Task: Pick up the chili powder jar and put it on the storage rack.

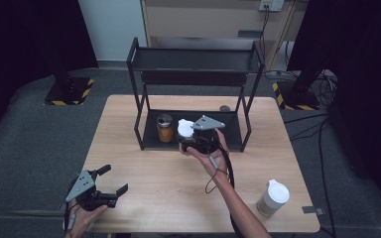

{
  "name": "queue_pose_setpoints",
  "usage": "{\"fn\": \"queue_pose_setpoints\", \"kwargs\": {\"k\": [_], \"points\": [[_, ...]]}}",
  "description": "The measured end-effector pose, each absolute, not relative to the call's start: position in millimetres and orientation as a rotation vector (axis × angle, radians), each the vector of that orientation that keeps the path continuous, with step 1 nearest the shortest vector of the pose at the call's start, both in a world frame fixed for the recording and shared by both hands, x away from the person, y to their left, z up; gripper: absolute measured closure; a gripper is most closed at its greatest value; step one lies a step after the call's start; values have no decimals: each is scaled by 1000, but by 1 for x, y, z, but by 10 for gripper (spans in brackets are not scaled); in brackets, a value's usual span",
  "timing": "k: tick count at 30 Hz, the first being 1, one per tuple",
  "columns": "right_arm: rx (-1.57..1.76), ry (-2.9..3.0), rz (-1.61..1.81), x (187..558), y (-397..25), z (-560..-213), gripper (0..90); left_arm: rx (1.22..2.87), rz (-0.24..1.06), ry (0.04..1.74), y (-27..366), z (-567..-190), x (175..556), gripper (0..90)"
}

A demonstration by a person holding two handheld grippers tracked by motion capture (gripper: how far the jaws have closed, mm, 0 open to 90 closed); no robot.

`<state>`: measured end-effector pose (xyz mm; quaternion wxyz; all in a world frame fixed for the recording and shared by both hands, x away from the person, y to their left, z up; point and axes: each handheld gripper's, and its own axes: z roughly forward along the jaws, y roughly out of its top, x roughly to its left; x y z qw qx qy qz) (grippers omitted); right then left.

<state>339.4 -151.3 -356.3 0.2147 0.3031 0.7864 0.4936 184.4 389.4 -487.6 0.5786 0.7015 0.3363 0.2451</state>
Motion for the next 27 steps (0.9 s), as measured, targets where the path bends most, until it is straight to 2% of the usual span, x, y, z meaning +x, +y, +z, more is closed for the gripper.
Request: {"fn": "queue_pose_setpoints", "kwargs": {"k": [12,27], "points": [[891,2150,1344,368,-143,-355,306,1639,569,791,390,-489,186,0],[976,2105,1302,396,-135,-370,306,1642,569,791,389,-489,186,1]]}}
